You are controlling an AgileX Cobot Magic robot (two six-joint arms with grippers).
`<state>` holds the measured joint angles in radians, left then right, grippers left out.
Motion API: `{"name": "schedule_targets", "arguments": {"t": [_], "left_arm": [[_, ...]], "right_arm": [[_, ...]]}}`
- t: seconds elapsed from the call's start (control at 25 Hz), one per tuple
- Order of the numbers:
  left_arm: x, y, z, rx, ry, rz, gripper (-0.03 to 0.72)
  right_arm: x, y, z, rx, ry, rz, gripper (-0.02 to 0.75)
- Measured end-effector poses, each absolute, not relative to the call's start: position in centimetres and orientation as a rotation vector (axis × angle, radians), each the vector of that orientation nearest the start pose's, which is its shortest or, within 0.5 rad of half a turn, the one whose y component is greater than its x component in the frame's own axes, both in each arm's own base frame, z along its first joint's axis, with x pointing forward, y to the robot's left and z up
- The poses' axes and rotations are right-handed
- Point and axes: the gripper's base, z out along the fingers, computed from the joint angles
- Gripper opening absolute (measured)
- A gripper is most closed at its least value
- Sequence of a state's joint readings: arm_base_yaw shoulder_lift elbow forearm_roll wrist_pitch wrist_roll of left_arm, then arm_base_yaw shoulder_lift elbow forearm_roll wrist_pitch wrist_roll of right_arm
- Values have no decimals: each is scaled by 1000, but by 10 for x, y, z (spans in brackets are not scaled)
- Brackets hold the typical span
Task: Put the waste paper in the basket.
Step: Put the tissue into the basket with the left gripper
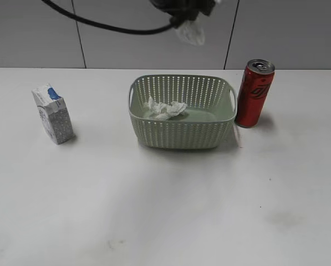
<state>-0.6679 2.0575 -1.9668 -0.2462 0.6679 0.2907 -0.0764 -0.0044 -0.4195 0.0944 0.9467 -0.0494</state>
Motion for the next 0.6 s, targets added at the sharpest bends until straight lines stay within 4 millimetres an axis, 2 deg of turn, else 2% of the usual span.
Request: {"name": "schedule_targets", "arguments": {"t": [0.12, 0.32, 0.44, 0.52, 0.6], "left_arm": [[365, -327, 291, 928, 2056, -482, 2], [366, -327, 232, 924, 2126, -447, 2], [368, -330, 205, 936, 2179, -435, 3], [371, -331, 189, 941, 2202, -427, 25], [372, -332, 180, 944, 2216, -423, 99]], "right_arm": [[8, 6, 264, 33, 2003, 32, 571], [8, 6, 264, 33, 2003, 32, 571], [8, 6, 264, 33, 2003, 32, 571], [8, 6, 264, 33, 2003, 32, 571], [8, 6, 264, 33, 2003, 32, 571]]}}
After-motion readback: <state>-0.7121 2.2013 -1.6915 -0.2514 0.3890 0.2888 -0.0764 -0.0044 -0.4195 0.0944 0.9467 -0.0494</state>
